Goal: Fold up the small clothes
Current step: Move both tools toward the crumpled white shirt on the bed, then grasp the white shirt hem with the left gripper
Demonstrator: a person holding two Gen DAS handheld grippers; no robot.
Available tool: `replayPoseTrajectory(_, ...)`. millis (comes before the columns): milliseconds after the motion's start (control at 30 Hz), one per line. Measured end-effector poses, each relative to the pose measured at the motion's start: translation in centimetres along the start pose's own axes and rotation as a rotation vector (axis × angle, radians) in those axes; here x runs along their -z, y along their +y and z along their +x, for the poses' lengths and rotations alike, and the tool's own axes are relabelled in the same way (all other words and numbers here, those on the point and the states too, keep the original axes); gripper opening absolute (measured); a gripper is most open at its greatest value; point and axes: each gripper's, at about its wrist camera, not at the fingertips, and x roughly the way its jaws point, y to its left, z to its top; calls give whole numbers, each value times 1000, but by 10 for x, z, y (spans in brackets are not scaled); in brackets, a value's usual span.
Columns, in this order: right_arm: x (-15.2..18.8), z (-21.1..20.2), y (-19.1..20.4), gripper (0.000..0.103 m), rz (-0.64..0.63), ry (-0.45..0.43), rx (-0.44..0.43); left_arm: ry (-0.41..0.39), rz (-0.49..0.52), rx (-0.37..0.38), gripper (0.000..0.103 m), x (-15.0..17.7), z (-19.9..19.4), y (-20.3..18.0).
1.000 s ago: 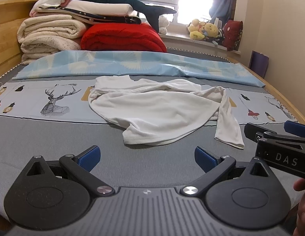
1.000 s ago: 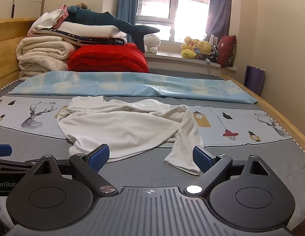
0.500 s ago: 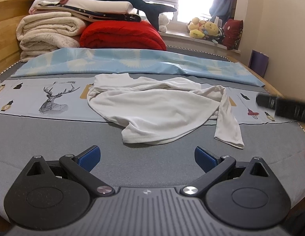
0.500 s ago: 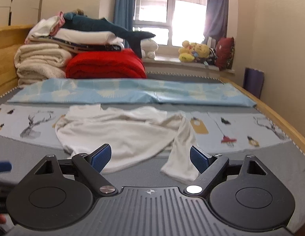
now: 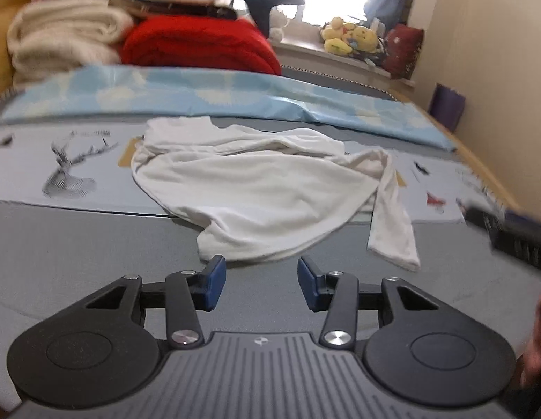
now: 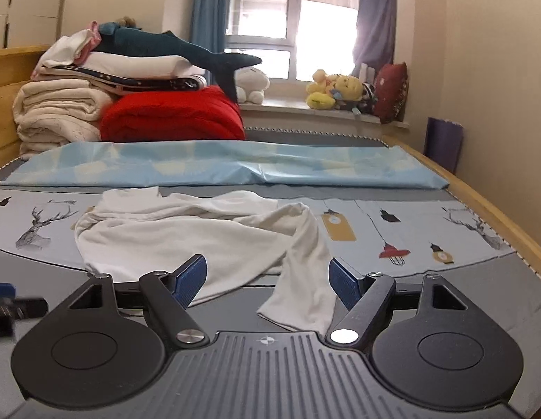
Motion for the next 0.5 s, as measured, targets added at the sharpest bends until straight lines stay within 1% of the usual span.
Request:
replayPoseTrajectory(100, -2, 3, -9, 79, 16, 5, 24, 65, 13, -11, 50, -25, 31, 16)
replayPoseTrajectory(200, -1, 9, -20, 79, 62, 57, 21, 97, -20, -37, 50, -36, 68, 38)
replayPoseTrajectory(267, -1, 14, -27, 79, 93, 88, 11, 119, -107, -37, 50, -34, 93, 59)
replayPoseTrajectory(333, 0, 19, -30, 78, 102, 110, 1, 208, -236, -29, 49, -32, 114, 78)
replayPoseTrajectory(367, 0, 20, -31, 78, 96, 113, -2, 223, -314, -10, 50, -32, 122, 86)
replayPoseTrajectory(400, 0, 21, -31, 77, 89, 116, -7, 221, -358, 0, 51, -33, 128, 90)
replayPoseTrajectory(433, 0, 23, -31, 77, 87, 121, -15, 227, -368, -2, 53, -35, 134, 91)
replayPoseTrajectory(500, -1, 25, -32, 75, 73, 118, -25, 257, -345, -22, 55, -36, 150, 86)
